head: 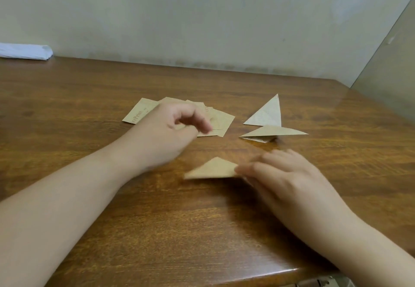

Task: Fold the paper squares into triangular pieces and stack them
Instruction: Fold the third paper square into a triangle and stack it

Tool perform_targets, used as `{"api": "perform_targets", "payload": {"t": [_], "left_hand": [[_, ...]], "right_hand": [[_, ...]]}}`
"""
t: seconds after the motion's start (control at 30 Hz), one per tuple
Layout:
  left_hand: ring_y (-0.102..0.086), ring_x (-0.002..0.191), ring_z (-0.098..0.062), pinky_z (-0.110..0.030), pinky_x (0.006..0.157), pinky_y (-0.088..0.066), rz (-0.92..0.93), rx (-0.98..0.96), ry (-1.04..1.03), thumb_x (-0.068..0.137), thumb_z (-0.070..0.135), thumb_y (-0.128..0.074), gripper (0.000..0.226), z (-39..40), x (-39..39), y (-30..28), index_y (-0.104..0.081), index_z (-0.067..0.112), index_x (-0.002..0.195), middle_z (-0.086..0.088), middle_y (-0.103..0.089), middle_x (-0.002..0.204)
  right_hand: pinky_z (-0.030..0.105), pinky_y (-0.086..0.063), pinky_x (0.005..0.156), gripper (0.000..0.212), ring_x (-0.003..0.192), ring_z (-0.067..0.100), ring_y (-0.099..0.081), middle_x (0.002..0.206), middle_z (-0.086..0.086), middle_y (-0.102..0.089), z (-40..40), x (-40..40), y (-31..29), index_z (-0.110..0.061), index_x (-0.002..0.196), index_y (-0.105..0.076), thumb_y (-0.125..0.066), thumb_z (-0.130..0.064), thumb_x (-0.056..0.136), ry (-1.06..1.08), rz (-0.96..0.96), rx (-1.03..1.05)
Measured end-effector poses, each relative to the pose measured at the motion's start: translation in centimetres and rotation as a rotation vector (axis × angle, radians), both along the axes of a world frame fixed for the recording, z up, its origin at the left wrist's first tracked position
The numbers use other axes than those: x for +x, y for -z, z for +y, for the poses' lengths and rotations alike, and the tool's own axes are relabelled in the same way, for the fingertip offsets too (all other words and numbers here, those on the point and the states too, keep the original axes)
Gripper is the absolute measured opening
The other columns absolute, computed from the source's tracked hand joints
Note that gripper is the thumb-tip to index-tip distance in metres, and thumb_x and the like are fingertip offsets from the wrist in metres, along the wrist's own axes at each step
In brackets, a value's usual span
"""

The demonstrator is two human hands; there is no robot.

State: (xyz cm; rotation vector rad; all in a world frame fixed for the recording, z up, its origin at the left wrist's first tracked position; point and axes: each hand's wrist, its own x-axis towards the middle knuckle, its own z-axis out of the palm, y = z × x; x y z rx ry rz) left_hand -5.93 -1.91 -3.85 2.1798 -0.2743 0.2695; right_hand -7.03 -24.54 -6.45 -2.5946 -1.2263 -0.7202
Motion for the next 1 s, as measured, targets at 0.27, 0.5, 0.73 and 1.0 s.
{"api": "perform_targets", "payload": {"t": [0.27, 0.5, 0.73, 1.0], "left_hand": [[-0.048, 0.095, 0.008, -0.021, 0.09, -0.041, 0.206, 0.433, 0.311, 0.076, 0.042, -0.067, 0.006, -1.1, -0.5, 1.2, -0.067, 0.037, 0.079, 0.023, -0.058, 0.091], [-0.021, 0.105, 0.016, -0.012, 0.09, -0.022, 0.148, 0.591, 0.351, 0.071, 0.057, -0.063, 0.031, -1.6, -0.9, 1.8, -0.05, 0.038, 0.091, 0.024, -0.043, 0.098], [-0.019, 0.106, 0.018, -0.007, 0.081, -0.022, 0.284, 0.603, 0.413, 0.071, 0.055, -0.068, 0.038, -0.8, -0.8, 1.2, -0.045, 0.048, 0.101, 0.033, -0.036, 0.107], [-0.014, 0.11, 0.024, -0.011, 0.082, -0.028, 0.359, 0.69, 0.533, 0.072, 0.051, -0.071, 0.053, 0.5, -0.9, -0.1, -0.035, 0.061, 0.11, 0.043, -0.024, 0.111]], "right_hand": [[0.018, -0.045, 0.083, 0.026, 0.096, 0.002, -0.058, 0.099, -0.02, -0.06, -1.1, -0.7, -0.3, -0.035, 0.095, -0.069, -0.049, -0.031, 0.08, 0.017, 0.489, 0.012], [0.017, -0.045, 0.072, 0.01, 0.081, 0.004, -0.057, 0.077, -0.013, -0.06, 1.0, -0.6, -0.4, -0.028, 0.073, -0.067, -0.068, -0.037, 0.076, 0.072, 0.578, 0.162], [0.019, -0.046, 0.071, 0.008, 0.077, 0.005, -0.055, 0.074, -0.008, -0.06, 1.2, -0.5, -0.9, -0.023, 0.072, -0.069, -0.071, -0.03, 0.074, 0.12, 0.662, 0.158], [0.014, -0.046, 0.064, 0.011, 0.072, 0.003, -0.056, 0.074, -0.008, -0.064, -0.6, 0.2, -1.5, -0.025, 0.074, -0.07, -0.068, -0.036, 0.071, 0.211, 0.757, 0.152]]}}
